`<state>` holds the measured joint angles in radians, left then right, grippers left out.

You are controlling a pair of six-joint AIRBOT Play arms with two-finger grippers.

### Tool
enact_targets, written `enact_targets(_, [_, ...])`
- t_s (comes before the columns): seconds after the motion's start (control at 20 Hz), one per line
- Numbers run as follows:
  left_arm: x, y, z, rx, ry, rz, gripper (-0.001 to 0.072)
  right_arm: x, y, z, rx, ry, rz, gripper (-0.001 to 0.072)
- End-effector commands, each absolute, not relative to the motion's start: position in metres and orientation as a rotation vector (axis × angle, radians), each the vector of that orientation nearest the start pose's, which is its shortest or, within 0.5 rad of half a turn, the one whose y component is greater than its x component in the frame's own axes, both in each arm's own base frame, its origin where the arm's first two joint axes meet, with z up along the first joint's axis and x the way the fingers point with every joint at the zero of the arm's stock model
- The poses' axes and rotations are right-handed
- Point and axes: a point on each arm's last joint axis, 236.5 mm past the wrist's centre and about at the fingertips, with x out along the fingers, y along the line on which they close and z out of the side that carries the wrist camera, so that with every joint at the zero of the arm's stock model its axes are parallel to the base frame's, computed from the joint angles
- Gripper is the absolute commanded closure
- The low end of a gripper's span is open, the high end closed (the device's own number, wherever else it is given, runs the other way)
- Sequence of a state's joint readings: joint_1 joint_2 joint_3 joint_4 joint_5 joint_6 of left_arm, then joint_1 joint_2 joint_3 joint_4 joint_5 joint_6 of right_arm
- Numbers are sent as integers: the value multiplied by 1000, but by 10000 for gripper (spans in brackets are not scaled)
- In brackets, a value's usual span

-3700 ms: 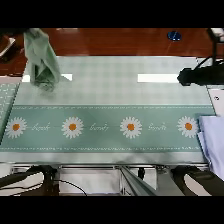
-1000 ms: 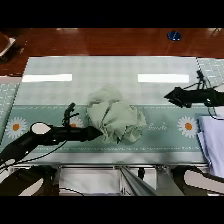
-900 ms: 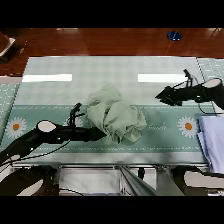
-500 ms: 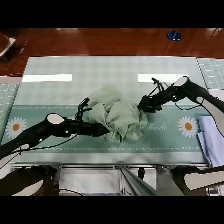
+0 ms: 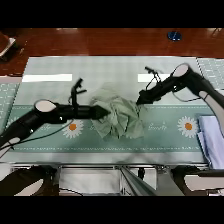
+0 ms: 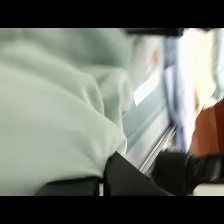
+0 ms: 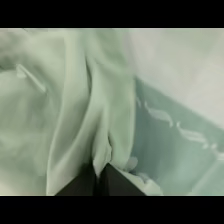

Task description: Fold the shirts.

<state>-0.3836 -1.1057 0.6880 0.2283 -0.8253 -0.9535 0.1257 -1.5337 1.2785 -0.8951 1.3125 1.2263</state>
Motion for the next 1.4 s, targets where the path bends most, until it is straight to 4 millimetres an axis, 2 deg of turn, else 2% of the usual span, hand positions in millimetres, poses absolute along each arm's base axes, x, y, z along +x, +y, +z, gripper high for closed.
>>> enact_targets(0.0, [343, -266, 182, -654, 663, -909, 690, 408, 169, 120, 133, 1098, 656, 692])
enact_targets(0.05, [354, -254, 227, -636, 551, -912, 690, 418, 161, 174, 82, 956, 619, 692])
enact_targets(0.1, [358, -242, 275, -611, 435, -918, 690, 419, 155, 226, 47, 822, 594, 692])
enact_targets(0.15, [358, -231, 317, -583, 336, -922, 690, 412, 150, 281, 16, 685, 574, 692])
enact_targets(0.2, [353, -222, 354, -547, 247, -923, 690, 399, 143, 326, -14, 573, 555, 692])
enact_targets(0.25, [344, -214, 388, -495, 164, -921, 690, 377, 137, 369, -43, 464, 537, 692])
enact_targets(0.3, [334, -208, 413, -439, 112, -909, 690, 353, 130, 403, -66, 376, 520, 692])
enact_targets(0.35, [322, -205, 427, -384, 94, -898, 690, 329, 125, 427, -83, 307, 507, 692])
enact_targets(0.4, [309, -203, 434, -336, 103, -892, 690, 305, 118, 445, -103, 252, 489, 692])
enact_targets(0.5, [278, -207, 431, -246, 147, -924, 690, 262, 104, 463, -142, 198, 446, 692])
enact_targets(0.6, [248, -211, 411, -177, 244, -970, 690, 228, 87, 466, -166, 193, 391, 692])
enact_targets(0.7, [221, -218, 382, -130, 381, -1034, 690, 205, 76, 462, -150, 218, 353, 692])
enact_targets(0.8, [200, -228, 353, -117, 494, -1103, 690, 190, 77, 444, -147, 293, 370, 692])
enact_targets(0.9, [190, -241, 312, -119, 617, -1156, 690, 191, 85, 422, -139, 376, 414, 692])
enact_targets(0.95, [188, -246, 287, -125, 688, -1171, 690, 197, 90, 408, -132, 417, 432, 692])
enact_targets(1.05, [191, -257, 226, -159, 831, -1157, 690, 218, 97, 368, -107, 529, 456, 692])
enact_targets(1.15, [204, -259, 169, -222, 928, -1084, 690, 247, 103, 313, -64, 647, 465, 692])
enact_targets(1.25, [232, -251, 112, -301, 969, -940, 690, 281, 109, 255, -9, 741, 458, 692])
enact_targets(1.35, [261, -238, 66, -370, 978, -789, 690, 319, 115, 198, 51, 827, 445, 692])
